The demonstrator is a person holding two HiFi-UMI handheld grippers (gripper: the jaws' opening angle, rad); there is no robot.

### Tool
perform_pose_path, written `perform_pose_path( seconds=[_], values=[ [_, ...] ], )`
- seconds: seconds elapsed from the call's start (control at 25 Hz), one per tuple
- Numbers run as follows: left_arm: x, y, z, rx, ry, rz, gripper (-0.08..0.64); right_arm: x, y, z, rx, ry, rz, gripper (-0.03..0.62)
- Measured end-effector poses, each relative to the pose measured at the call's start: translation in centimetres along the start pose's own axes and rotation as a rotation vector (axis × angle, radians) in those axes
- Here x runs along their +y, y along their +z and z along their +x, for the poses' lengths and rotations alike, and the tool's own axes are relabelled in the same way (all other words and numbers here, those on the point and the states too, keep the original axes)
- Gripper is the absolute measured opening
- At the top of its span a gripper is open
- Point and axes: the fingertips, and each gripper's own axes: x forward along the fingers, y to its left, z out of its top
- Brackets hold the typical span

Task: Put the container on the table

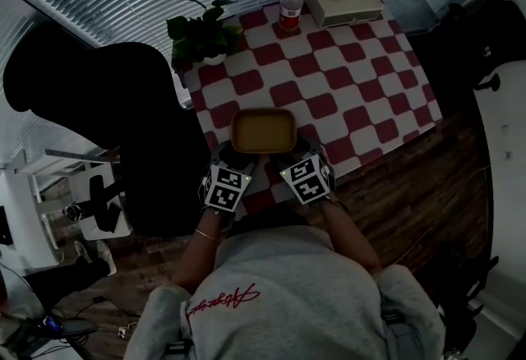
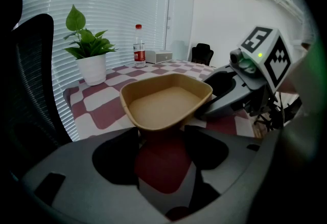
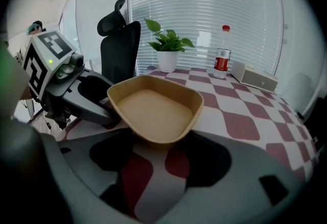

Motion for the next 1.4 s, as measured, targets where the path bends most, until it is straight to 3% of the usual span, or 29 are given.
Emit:
perform_pose_path(
  seconds=[1.12,1.4],
  values=[
    [-0.14,0.06,-0.21,-0.031,-0.001,0.014,0.313,0.19,-0.51,0.08,-0.012,0.002,0.038,0.342],
    [-0.47,0.21,-0.32,-0.059,-0.006,0.034,0.332,0.27,-0.17,0.1,-0.069,0.023,0.084,0.357]
  ],
)
